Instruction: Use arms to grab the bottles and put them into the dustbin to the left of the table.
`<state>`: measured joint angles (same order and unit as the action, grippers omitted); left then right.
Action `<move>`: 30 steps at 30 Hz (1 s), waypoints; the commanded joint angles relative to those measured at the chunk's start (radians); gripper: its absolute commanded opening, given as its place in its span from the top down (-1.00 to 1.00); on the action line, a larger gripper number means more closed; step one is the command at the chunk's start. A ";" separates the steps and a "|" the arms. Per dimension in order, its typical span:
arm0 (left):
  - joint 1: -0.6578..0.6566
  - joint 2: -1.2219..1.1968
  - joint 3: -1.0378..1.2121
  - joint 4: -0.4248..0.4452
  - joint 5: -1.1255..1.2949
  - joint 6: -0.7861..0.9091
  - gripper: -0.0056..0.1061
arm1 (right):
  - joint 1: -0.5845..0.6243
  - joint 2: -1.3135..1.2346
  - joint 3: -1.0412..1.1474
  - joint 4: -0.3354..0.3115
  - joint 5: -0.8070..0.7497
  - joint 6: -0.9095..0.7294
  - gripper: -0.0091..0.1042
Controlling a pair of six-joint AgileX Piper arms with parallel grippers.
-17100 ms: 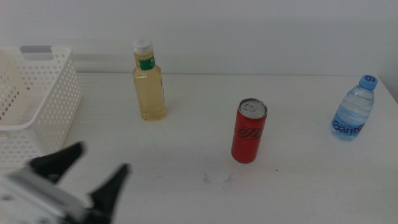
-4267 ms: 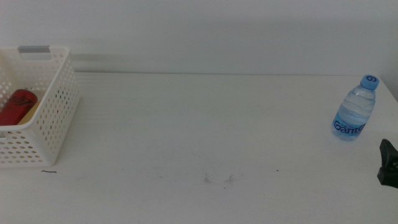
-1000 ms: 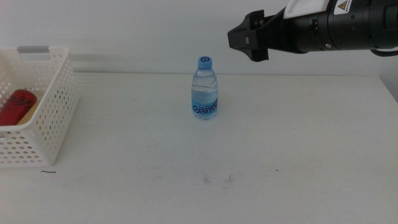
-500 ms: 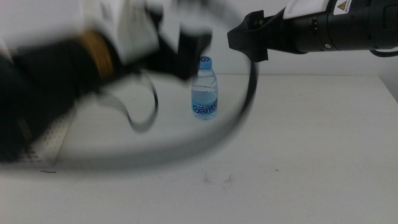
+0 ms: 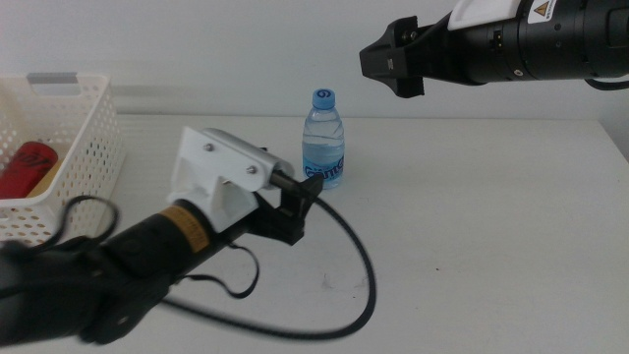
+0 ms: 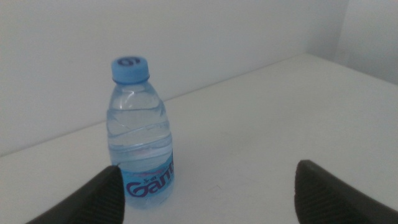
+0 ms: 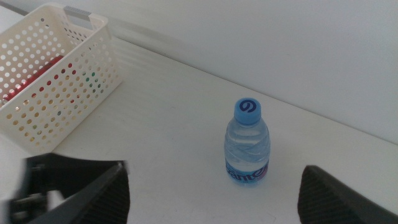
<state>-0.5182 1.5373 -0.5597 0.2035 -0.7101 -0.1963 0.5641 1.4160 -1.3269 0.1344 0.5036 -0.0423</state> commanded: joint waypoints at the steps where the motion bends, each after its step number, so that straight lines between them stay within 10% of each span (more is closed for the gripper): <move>1: 0.010 0.088 -0.044 -0.018 -0.068 -0.012 -0.78 | 0.003 -0.005 0.003 -0.001 -0.005 -0.002 -0.56; 30: 0.050 0.746 -0.639 -0.074 -0.109 -0.018 -0.78 | 0.003 -0.005 0.003 -0.001 -0.005 -0.002 -0.56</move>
<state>-0.4695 2.2682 -1.1759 0.1415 -0.8077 -0.2058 0.5641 1.4160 -1.3263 0.1365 0.5036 -0.0423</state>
